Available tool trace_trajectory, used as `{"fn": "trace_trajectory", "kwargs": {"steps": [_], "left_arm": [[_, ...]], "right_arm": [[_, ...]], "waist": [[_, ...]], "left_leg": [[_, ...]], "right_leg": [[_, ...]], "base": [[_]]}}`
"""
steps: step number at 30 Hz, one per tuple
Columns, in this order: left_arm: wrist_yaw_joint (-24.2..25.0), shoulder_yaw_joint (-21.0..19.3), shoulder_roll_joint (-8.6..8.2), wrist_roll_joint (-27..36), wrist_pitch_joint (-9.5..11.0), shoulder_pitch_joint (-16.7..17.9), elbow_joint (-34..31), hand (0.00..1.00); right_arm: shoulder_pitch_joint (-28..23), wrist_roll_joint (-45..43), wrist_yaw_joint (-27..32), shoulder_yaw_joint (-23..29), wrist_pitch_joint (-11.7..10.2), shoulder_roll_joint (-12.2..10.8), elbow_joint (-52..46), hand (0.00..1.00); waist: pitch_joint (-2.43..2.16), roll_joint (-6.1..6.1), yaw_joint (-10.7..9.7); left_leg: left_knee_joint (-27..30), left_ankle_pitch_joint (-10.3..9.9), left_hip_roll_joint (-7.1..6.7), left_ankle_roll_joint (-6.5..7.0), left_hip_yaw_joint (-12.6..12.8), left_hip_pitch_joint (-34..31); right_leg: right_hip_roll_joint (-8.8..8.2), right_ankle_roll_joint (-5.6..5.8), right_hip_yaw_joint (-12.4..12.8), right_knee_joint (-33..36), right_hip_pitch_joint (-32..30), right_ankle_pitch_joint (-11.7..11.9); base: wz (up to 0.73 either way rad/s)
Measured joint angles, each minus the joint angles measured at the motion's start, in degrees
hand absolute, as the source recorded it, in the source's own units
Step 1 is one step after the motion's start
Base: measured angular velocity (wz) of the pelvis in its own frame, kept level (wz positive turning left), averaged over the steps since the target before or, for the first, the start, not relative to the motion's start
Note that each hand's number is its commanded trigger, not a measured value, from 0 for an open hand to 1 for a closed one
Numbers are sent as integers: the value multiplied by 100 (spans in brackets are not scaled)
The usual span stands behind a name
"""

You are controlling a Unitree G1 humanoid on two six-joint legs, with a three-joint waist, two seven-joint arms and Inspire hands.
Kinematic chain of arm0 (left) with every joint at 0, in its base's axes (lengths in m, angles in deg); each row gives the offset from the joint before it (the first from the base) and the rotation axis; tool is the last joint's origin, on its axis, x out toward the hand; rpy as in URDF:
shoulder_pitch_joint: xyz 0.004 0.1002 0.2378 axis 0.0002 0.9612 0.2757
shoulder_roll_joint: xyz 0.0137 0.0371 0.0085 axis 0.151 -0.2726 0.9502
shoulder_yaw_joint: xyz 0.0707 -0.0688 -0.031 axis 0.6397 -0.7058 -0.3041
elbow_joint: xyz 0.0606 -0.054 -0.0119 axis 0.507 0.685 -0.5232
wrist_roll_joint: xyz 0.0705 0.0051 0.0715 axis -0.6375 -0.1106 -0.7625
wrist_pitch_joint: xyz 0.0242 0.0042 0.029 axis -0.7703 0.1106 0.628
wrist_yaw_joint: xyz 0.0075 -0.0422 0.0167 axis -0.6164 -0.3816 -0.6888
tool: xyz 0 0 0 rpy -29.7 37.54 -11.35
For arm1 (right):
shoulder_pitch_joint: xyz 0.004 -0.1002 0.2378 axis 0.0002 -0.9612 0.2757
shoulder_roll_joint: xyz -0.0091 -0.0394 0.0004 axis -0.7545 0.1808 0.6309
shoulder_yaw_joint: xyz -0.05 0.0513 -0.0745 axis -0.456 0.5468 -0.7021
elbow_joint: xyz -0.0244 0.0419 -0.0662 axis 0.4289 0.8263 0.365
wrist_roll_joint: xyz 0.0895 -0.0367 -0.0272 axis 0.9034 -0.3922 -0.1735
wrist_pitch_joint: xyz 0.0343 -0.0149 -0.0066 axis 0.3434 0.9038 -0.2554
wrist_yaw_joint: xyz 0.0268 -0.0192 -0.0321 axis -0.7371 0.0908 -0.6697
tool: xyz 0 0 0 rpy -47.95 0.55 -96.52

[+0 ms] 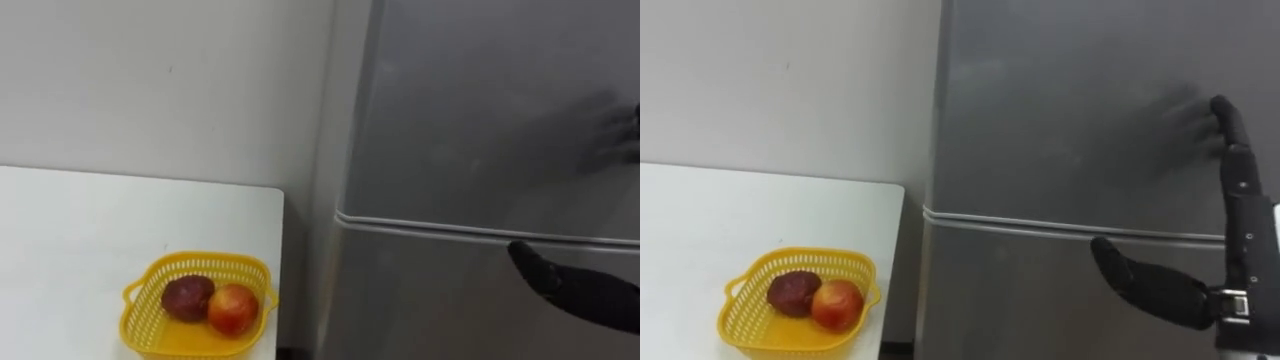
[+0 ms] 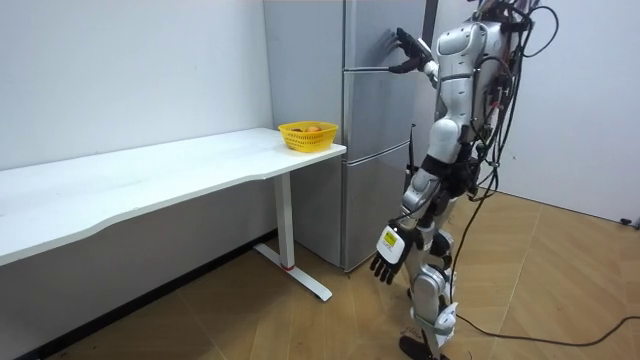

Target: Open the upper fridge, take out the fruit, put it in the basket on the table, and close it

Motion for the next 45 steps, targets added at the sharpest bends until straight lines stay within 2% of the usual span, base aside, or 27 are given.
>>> {"fn": "trace_trajectory", "kwargs": {"steps": [2, 8, 16, 18, 22, 25, 30, 33, 36, 40, 42, 44, 45], "left_arm": [[2, 2, -8, -3, -78, 64, -173, 0], [-2, 3, -16, 7, -103, 210, -342, 0], [-13, 7, -43, 25, -75, 243, -329, 0], [-18, -4, -55, 32, 3, 284, -286, 0], [-30, -4, -98, 36, 138, 300, -131, 0], [-107, -174, -131, 30, 173, 326, -93, 0], [-197, -347, -138, 18, 183, 432, -175, 0], [-219, -445, -131, 32, 183, 402, -268, 0], [-271, -441, -96, 72, 181, 397, -337, 0], [-320, -447, -85, 73, 174, 398, -435, 0], [-372, -452, -84, 76, 141, 417, -500, 0], [-388, -438, -84, 94, 133, 427, -520, 0], [-396, -423, -93, 105, 131, 429, -511, 0]], "right_arm": [[-3, 23, -168, 3, 17, -15, 215, 0], [-13, 386, -681, 25, 250, -56, 273, 0], [-20, 423, -592, 39, 386, -101, 117, 0], [-21, 447, -373, 46, 390, -194, -11, 0], [-16, 503, 93, 160, 397, -203, -116, 0], [-21, 795, 571, 591, 397, -198, -134, 0], [-45, 1758, 1764, 1529, 385, -188, -307, 0], [-160, 1906, 2346, 1801, 385, -190, -305, 0], [-364, 2406, 2733, 1858, 391, -191, -301, 0], [-609, 2978, 2967, 1865, 413, -206, -139, 0], [-734, 3305, 3062, 1946, 510, -359, 106, 0], [-806, 3470, 3157, 1951, 514, -472, 345, 0], [-846, 3517, 3173, 1947, 512, -516, 618, 0]], "waist": [[0, 1, 11], [-1, 9, 12], [-20, 51, -34], [-20, 63, -54], [-20, 122, -121], [-24, 108, -178], [-9, 129, -447], [-12, 140, -548], [-9, 152, -604], [-3, 161, -724], [0, 180, -725], [-5, 214, -733], [-28, 252, -728]], "left_leg": [[76, -18, -4, 4, 7, 2], [163, -17, -9, 1, 9, -19], [176, -13, -7, -2, 66, -37], [159, -14, -5, -2, 83, -43], [98, -13, -10, 1, 92, -37], [46, -12, -7, 3, 92, -39], [-2, -17, -7, 11, 92, -58], [-29, -17, -5, 12, 130, -86], [-29, -17, -2, 11, 225, -102], [-46, -18, -1, 11, 227, -103], [-70, -18, 5, 11, 233, -115], [-69, -19, 6, 11, 231, -130], [-67, -21, 5, 13, 230, -131]], "right_leg": [[-5, 2, 8, 9, 35, 9], [-15, -19, 3, 5, 35, 49], [1, -19, 50, 7, 14, 82], [13, -17, 77, 12, -10, 84], [19, -10, 97, 8, -35, 83], [21, 1, 93, 4, -65, 64], [22, 17, 73, 1, -118, 6], [37, 16, 119, 21, -189, -1], [66, 17, 233, 29, -242, -1], [69, 23, 241, 15, -247, -6], [78, 22, 251, 9, -274, -5], [79, 22, 250, 7, -284, -5], [79, 22, 252, 5, -284, -5]], "base": [[0], [-1], [-2], [-3], [-1], [1], [0], [-9], [-18], [-2], [0], [0], [0]]}}
